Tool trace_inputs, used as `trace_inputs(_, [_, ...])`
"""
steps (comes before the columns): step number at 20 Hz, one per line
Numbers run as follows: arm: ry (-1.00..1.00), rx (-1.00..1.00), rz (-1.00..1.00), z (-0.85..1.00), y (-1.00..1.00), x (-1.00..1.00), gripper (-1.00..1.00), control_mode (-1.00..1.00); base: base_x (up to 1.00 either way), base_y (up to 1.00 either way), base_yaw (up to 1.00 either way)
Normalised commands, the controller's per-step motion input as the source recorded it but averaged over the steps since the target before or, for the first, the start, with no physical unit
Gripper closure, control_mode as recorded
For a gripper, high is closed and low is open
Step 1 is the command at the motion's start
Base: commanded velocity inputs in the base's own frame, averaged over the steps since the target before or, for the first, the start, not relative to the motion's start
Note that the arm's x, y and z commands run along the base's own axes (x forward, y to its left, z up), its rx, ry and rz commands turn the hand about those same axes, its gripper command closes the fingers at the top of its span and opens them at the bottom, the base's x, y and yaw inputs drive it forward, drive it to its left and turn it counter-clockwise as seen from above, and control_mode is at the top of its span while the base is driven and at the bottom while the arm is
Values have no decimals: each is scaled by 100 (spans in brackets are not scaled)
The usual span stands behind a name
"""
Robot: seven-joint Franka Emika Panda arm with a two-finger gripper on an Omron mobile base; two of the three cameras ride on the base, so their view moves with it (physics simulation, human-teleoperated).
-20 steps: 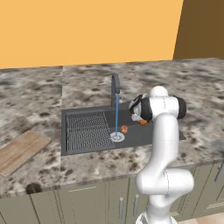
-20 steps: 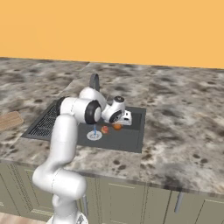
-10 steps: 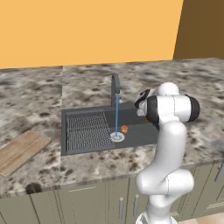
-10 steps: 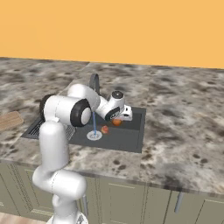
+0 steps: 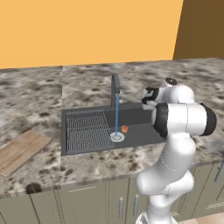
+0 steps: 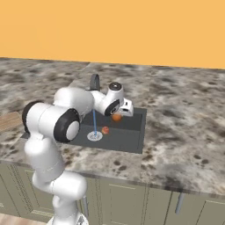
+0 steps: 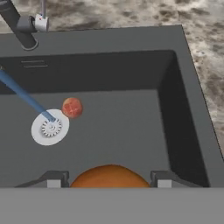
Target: Pick the tangerine, peach from the sink and place them on the cutting board to airdry. Then turn off the sink faucet.
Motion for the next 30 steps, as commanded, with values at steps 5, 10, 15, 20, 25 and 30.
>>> trace_inputs(5, [0,6,-25,52,0,-42,100,-100,0,0,0])
trace_inputs(10, [-4,3,-1,49,5,-67,100,-100,0,0,0])
trace_inputs(15, [0,2,2,49,20,-63,100,-100,0,0,0])
trace_inputs(20, [0,0,4,31,42,-52,100,-100,0,0,0])
trace_inputs(25, [-14,0,0,6,56,-63,100,-100,0,0,0])
trace_inputs(30, [-24,0,0,1,56,-75,100,-100,0,0,0])
